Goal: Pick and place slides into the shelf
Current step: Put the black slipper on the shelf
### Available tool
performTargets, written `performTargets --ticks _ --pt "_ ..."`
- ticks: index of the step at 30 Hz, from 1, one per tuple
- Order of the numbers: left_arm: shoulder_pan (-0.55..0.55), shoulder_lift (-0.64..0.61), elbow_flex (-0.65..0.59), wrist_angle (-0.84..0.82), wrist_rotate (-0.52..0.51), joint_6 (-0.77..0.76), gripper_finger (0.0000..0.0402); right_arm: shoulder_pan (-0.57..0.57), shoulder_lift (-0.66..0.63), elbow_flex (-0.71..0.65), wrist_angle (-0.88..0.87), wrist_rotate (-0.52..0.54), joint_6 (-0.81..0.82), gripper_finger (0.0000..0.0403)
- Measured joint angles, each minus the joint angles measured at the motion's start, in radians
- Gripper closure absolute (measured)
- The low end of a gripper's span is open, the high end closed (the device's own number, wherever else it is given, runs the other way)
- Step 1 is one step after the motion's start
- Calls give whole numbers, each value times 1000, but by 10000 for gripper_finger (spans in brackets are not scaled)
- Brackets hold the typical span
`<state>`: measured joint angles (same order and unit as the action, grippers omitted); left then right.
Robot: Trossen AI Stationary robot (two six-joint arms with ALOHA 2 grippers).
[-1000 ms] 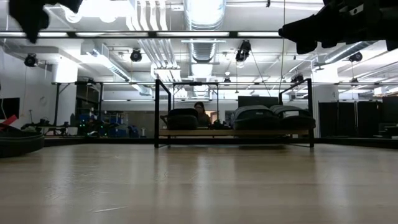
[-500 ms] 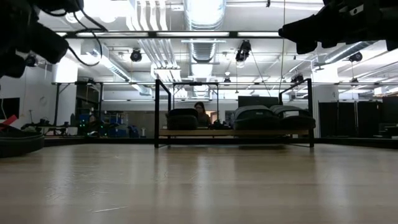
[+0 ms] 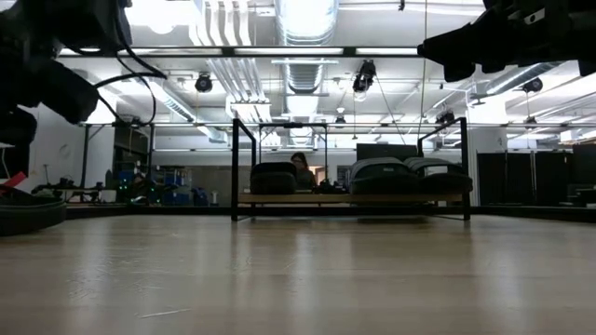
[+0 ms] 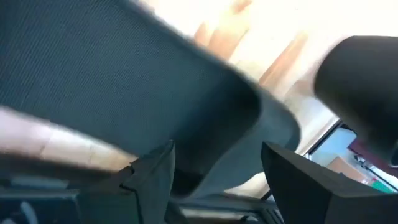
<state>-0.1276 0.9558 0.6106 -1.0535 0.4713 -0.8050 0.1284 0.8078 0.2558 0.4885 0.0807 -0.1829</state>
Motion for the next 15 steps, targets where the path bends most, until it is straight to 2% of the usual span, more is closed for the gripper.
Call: performTargets --ticks 6,15 --pt "0 12 -49 133 19 19 178 0 0 0 -3 0 0 337" --pt "-10 70 -61 172 97 14 178 0 0 0 -6 2 0 337"
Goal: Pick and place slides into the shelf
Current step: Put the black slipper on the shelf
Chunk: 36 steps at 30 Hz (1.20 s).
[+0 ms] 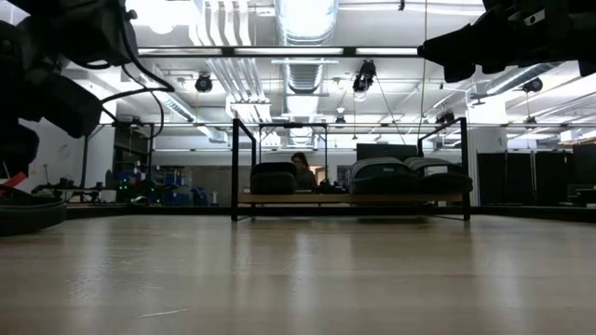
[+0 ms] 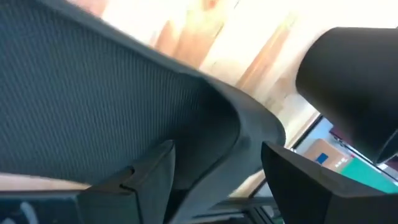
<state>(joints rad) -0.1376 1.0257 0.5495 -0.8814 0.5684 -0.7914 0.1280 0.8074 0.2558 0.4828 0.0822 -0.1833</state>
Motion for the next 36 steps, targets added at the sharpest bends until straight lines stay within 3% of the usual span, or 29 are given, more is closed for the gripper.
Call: performTargets --ticks 13,19,26,31,36 --pt "-9 144 0 40 134 27 189 0 0 0 -7 0 -1 337" --pt "-9 194 2 45 156 115 253 0 0 0 -7 -1 -3 337" --pt "-9 206 2 52 192 147 383 0 0 0 -7 -1 -3 337" --pt "-9 156 3 51 177 121 395 0 0 0 -6 -2 0 337" --pt "-9 71 43 -16 81 115 399 0 0 0 -5 -2 -1 337"
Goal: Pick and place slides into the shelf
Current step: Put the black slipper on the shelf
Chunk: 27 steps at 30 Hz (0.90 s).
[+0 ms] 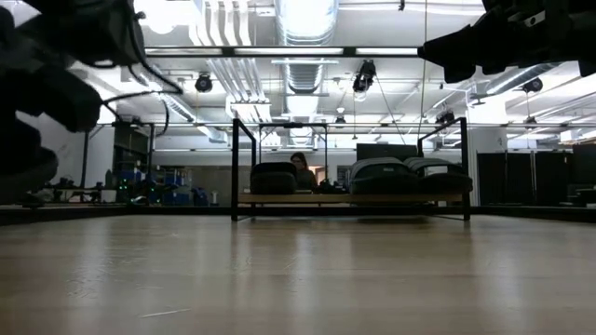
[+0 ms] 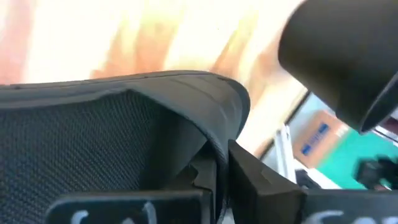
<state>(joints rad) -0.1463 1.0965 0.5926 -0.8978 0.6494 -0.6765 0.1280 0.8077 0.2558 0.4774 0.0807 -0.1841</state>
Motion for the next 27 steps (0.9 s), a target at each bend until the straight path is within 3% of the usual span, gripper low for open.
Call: performTargets --ticks 12,19,23,27 --pt "1 -187 159 -160 -327 1 401 0 0 0 6 0 0 337" --pt "1 -248 272 -160 -641 76 401 0 0 0 12 0 0 337" --pt "1 -266 318 -123 -854 158 401 0 0 0 20 0 0 337" --pt "1 -279 333 12 -954 317 401 0 0 0 39 0 0 337"
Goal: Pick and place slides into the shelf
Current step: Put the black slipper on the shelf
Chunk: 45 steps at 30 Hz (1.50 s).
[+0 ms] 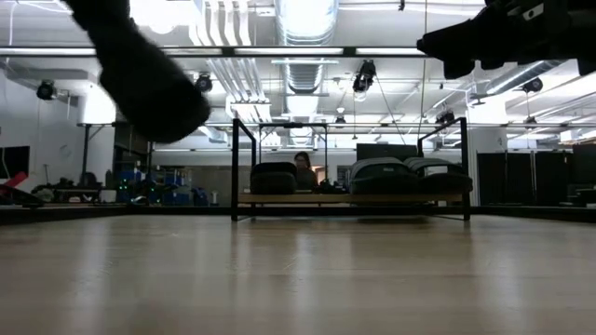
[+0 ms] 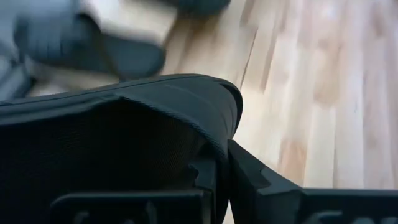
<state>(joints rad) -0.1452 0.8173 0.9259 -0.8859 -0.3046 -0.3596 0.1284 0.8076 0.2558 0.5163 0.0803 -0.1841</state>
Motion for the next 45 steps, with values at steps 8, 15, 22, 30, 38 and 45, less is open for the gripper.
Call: performTargets --ticks 8,15,22,30,38,45 --pt "0 20 10 344 -49 339 401 0 0 0 126 -1 -54 337" --pt "5 88 8 609 -99 605 401 -2 13 34 175 23 -143 303" --pt "24 156 8 817 -97 711 401 -2 126 171 173 103 -244 207" --pt "31 223 8 965 -92 791 401 -20 305 354 171 167 -266 157" --pt "31 263 24 1014 -22 813 402 -61 441 491 117 167 -266 156" --pt "31 277 36 1017 13 815 402 -73 487 550 107 166 -264 169"
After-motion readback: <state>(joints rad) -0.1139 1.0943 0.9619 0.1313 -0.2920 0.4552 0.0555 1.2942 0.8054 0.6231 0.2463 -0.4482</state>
